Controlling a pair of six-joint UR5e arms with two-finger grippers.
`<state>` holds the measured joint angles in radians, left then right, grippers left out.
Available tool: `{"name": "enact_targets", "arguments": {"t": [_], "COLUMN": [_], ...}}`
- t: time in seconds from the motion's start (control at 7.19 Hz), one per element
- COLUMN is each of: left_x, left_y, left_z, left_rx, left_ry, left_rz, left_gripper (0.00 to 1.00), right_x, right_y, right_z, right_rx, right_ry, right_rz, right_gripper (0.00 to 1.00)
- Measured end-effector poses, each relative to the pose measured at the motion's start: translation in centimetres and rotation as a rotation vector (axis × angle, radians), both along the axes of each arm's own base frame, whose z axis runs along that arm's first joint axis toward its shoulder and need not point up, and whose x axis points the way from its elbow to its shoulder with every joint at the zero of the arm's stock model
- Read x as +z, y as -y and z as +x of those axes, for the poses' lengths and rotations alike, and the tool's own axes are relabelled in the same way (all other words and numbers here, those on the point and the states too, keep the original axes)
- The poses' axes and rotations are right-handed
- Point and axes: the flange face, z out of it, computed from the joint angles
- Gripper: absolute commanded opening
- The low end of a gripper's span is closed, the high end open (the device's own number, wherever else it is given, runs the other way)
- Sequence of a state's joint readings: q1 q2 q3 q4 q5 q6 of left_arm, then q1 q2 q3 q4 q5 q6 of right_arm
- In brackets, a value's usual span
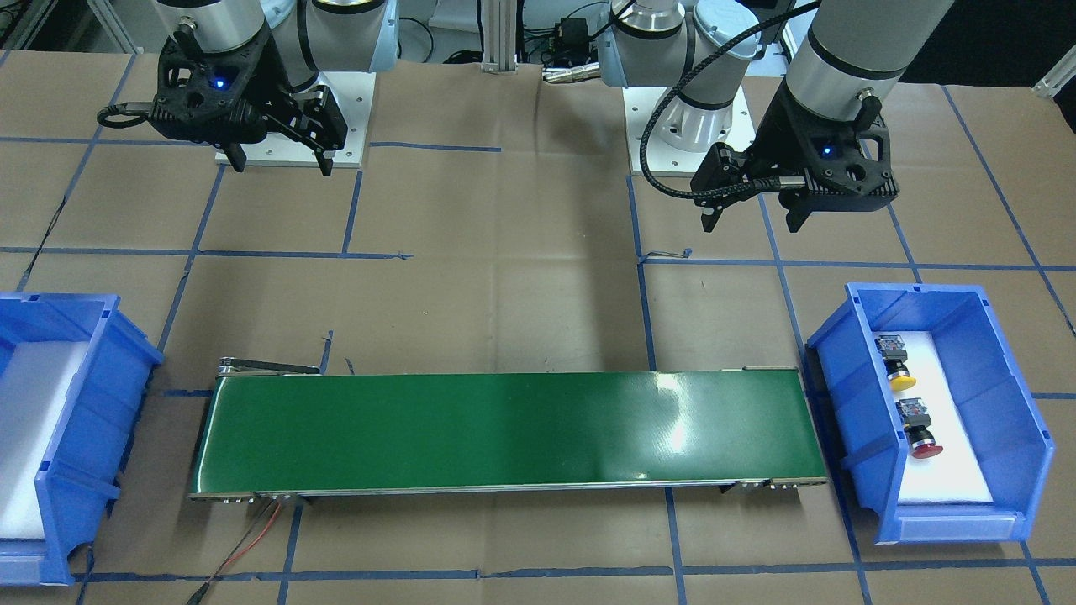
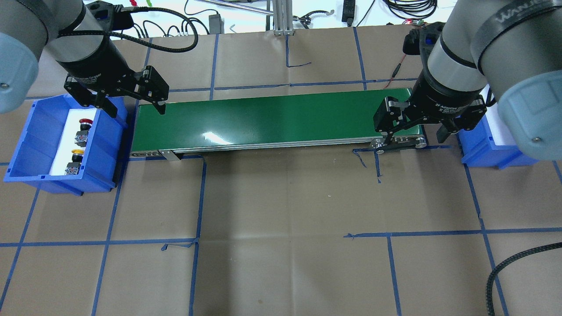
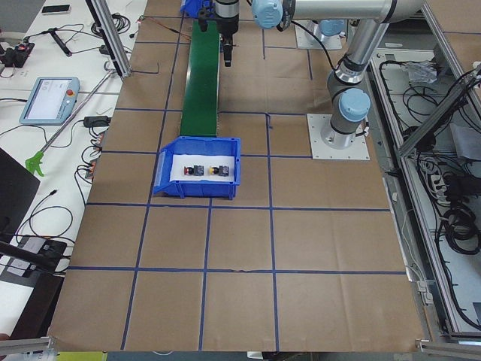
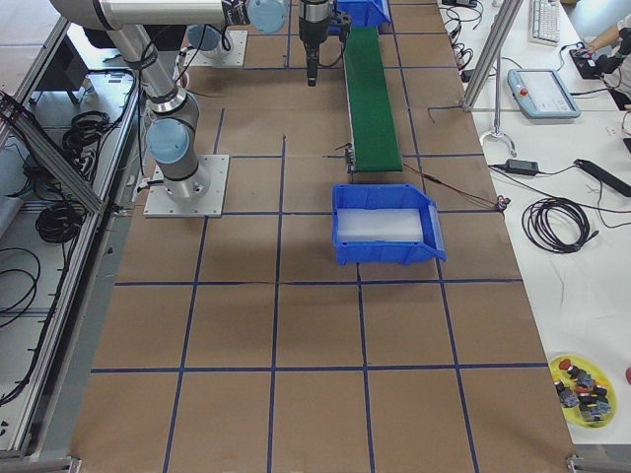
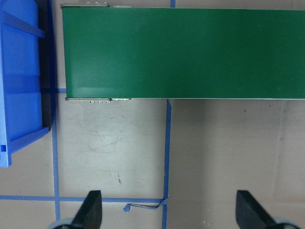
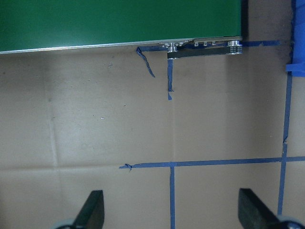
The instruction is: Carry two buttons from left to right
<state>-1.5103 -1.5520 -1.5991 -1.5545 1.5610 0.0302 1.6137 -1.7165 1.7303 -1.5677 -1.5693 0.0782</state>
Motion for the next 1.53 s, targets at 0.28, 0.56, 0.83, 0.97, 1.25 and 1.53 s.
{"name": "enact_targets", "arguments": {"t": [0.28,0.56,0.83,0.97,1.25,1.53], "left_x": [0.5,0.6,0.0,-0.6,-2.5,-5.0], "left_y": [0.3,1.0,0.6,0.1,0.2,1.5], "left_z": [1.5,7.3,17.1,21.9,27.8,30.2], "left_rx": [-0.010,0.009,0.044,0.052,0.043,0.042], "left_ry": [0.002,0.003,0.000,-0.004,0.000,-0.001], "left_rz": [-0.010,-0.013,0.001,0.009,0.002,0.001], "left_gripper": [1.00,1.00,1.00,1.00,1.00,1.00], "right_x": [0.0,0.0,-0.1,-0.1,-0.1,-0.1], "right_y": [0.0,0.0,0.0,0.0,0.0,0.0], "right_z": [0.0,0.0,0.0,0.0,0.0,0.0], "right_rx": [0.000,0.000,0.000,0.000,0.000,0.000], "right_ry": [0.001,0.001,0.001,0.001,0.001,0.001], "right_rz": [0.000,0.001,0.001,0.002,0.002,0.002], "right_gripper": [1.00,1.00,1.00,1.00,1.00,1.00]}}
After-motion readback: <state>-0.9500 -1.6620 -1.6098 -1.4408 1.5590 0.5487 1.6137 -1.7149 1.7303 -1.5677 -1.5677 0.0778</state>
